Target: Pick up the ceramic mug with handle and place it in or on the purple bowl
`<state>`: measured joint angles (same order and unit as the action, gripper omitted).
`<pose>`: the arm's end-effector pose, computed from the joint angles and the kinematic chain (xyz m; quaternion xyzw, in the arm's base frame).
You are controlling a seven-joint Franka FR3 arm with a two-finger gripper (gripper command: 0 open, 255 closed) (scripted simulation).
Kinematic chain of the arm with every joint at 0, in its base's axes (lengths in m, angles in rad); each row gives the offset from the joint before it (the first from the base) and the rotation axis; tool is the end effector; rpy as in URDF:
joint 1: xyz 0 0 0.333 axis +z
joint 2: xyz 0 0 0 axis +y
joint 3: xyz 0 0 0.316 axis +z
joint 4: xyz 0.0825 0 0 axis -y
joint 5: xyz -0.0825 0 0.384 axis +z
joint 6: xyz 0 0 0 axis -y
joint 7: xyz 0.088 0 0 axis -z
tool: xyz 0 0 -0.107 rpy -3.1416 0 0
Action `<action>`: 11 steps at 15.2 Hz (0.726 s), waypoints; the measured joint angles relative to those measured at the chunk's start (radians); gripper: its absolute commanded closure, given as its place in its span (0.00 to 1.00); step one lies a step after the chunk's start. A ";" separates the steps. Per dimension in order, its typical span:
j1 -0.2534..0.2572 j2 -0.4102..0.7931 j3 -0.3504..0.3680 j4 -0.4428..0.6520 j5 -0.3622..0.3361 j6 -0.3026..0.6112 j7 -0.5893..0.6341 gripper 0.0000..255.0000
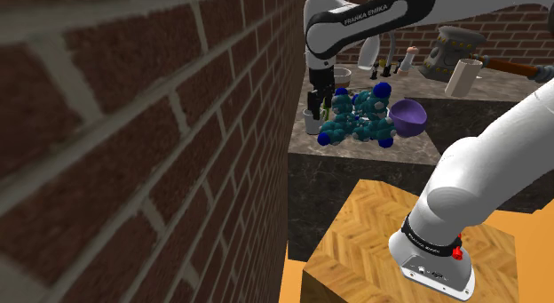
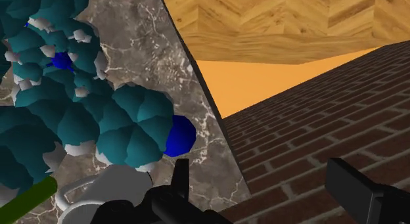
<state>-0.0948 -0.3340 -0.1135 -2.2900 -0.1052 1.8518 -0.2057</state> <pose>0.4264 -0.1011 0.4743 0.9979 0.0200 -0.0579 0.0198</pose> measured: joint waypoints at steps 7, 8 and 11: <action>-0.034 0.258 -0.053 0.150 -0.016 0.115 -0.057 0.00; -0.038 0.297 -0.058 0.178 -0.014 0.129 -0.064 0.00; -0.047 0.396 -0.067 0.251 -0.011 0.156 -0.073 0.00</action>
<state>-0.1416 0.0625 -0.1806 -2.0390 -0.1157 2.0082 -0.2788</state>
